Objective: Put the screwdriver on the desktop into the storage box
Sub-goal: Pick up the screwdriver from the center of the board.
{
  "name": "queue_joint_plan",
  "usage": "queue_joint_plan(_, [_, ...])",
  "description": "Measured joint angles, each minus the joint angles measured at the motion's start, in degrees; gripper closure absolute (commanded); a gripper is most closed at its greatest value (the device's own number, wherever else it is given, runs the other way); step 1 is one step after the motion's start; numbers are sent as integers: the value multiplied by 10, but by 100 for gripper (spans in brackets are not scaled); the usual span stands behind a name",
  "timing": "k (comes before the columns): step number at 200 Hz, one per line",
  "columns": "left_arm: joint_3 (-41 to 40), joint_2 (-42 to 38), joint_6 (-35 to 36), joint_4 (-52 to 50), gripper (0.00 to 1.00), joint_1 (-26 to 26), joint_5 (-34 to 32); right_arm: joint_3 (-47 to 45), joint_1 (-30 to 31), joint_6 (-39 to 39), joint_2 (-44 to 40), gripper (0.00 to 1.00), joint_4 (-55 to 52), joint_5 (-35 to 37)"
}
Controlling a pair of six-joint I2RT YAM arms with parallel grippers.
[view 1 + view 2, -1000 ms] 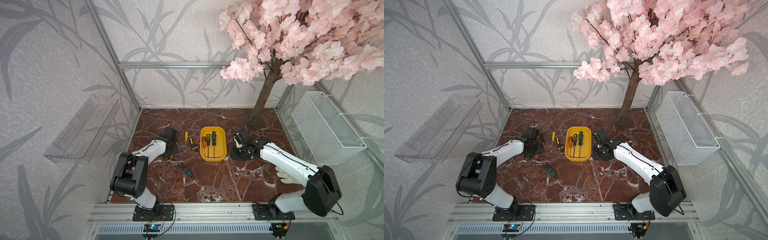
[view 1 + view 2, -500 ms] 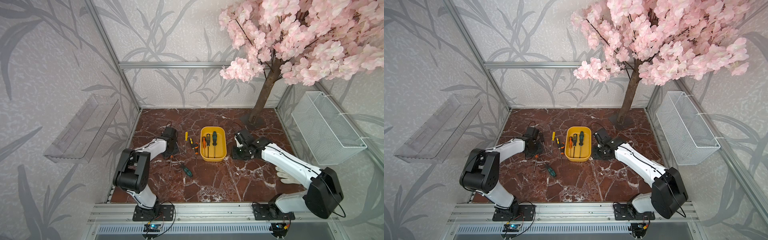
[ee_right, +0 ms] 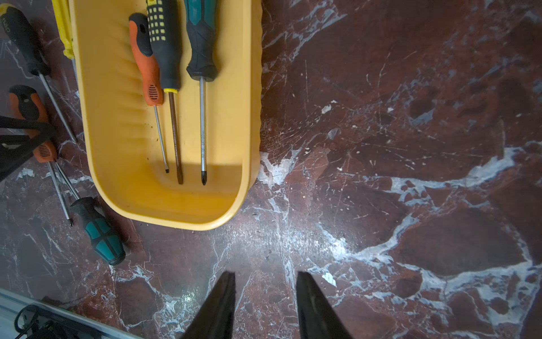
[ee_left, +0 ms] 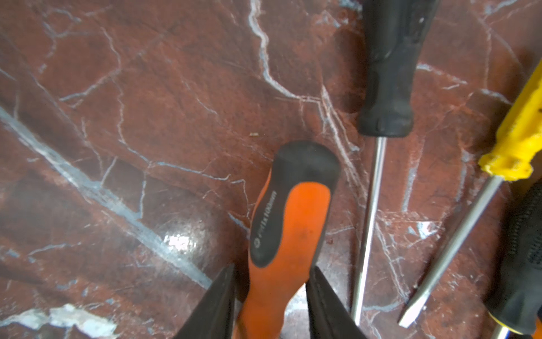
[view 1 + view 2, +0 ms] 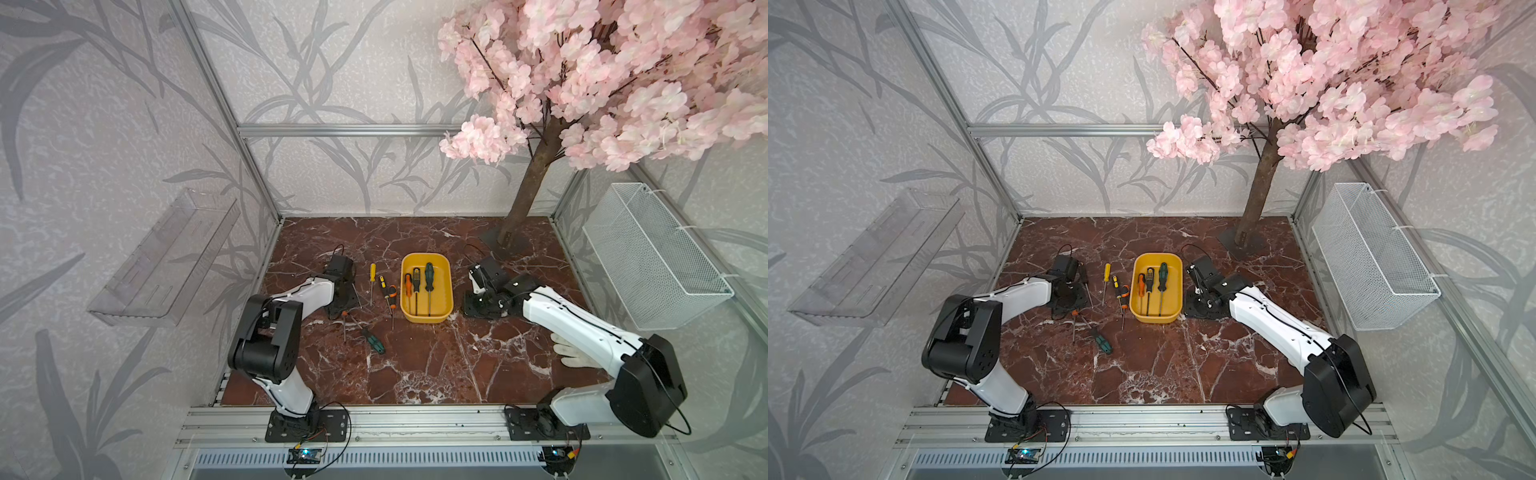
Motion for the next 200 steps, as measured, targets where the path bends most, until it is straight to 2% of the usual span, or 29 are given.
queue_joint_plan(45, [-1,2,1,5,60,0,0,-2,0,0,-5,61,1,0])
queue_joint_plan(95, [-3,3,5,15,70,0,0,-5,-3,0,-10,61,2,0])
queue_joint_plan(129, [-3,3,7,14,81,0,-3,-6,-3,0,-12,61,3,0])
queue_joint_plan(148, [-2,3,10,12,82,0,-11,-9,-5,0,-12,61,4,0])
queue_joint_plan(200, [36,6,28,-54,86,0,-47,-12,-8,2,-23,61,5,0])
